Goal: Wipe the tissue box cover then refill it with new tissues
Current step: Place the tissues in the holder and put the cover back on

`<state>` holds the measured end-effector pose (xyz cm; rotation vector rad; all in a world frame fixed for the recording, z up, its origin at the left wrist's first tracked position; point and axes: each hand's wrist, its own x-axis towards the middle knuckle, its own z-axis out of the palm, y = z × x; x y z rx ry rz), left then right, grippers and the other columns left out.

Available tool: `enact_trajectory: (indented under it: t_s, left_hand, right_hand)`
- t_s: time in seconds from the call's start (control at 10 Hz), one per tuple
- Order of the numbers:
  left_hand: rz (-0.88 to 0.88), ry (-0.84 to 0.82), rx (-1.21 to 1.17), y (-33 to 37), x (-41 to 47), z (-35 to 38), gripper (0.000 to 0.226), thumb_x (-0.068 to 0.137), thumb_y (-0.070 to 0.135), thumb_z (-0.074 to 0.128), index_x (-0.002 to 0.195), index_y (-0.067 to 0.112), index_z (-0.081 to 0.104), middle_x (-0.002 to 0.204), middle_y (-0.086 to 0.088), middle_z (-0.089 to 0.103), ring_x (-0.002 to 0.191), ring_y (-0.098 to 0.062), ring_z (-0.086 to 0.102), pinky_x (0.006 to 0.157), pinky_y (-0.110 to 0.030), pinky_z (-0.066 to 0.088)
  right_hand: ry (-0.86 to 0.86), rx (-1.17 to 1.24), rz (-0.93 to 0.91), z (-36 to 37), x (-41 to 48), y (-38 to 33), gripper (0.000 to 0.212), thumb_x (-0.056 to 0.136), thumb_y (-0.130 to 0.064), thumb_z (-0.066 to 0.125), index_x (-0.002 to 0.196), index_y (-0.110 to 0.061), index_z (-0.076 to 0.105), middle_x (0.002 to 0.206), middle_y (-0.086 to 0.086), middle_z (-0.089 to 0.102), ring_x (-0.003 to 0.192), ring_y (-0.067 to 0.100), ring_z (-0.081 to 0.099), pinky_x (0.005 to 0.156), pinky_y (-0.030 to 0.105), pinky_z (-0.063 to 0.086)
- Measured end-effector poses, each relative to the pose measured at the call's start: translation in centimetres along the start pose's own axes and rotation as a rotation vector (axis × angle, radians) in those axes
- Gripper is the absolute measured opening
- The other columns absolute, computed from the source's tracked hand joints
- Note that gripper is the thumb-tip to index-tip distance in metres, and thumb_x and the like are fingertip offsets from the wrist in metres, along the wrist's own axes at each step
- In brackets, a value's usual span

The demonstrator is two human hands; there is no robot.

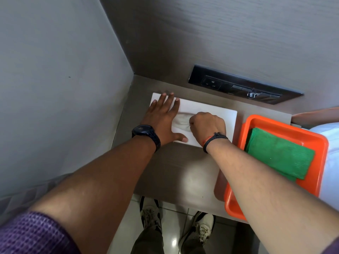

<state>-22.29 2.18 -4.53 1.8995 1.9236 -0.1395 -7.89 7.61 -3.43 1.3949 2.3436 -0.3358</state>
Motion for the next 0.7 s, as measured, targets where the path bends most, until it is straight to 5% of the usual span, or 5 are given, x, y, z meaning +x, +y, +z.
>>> enact_trajectory:
  t_s: [0.2,0.6,0.7]
  left_hand:
    - [-0.019,-0.021,0.024,0.2,0.1,-0.3,0.121,0.064,0.079,0.056,0.150,0.017,-0.003,0.159,-0.007,-0.009,0.144,-0.026,-0.011,0.114,-0.041,-0.004]
    - [-0.079,-0.034,0.021,1.5,-0.3,-1.3,0.123,0.063,0.074,0.065,0.150,0.018,-0.002,0.159,-0.008,-0.006,0.145,-0.027,-0.006,0.116,-0.046,0.006]
    - [-0.119,0.029,-0.040,1.9,-0.9,-1.9,0.124,0.058,0.067,0.074,0.149,0.021,0.004,0.158,-0.008,0.008,0.144,-0.028,0.004,0.115,-0.045,0.009]
  right_hand:
    - [0.139,0.209,-0.002,-2.1,-1.8,1.2,0.021,0.086,-0.024,0.051,0.089,-0.023,0.072,0.088,0.004,0.069,0.081,0.032,0.062,0.061,0.027,0.036]
    - [0.197,0.397,0.036,-3.0,-3.4,1.7,0.019,0.084,-0.029,0.056,0.100,-0.027,0.067,0.090,-0.001,0.068,0.085,0.025,0.062,0.070,0.028,0.044]
    - [0.282,0.552,0.066,-4.6,-4.4,1.8,0.025,0.083,-0.030,0.059,0.108,-0.025,0.062,0.079,-0.005,0.063,0.083,0.021,0.060,0.070,0.028,0.044]
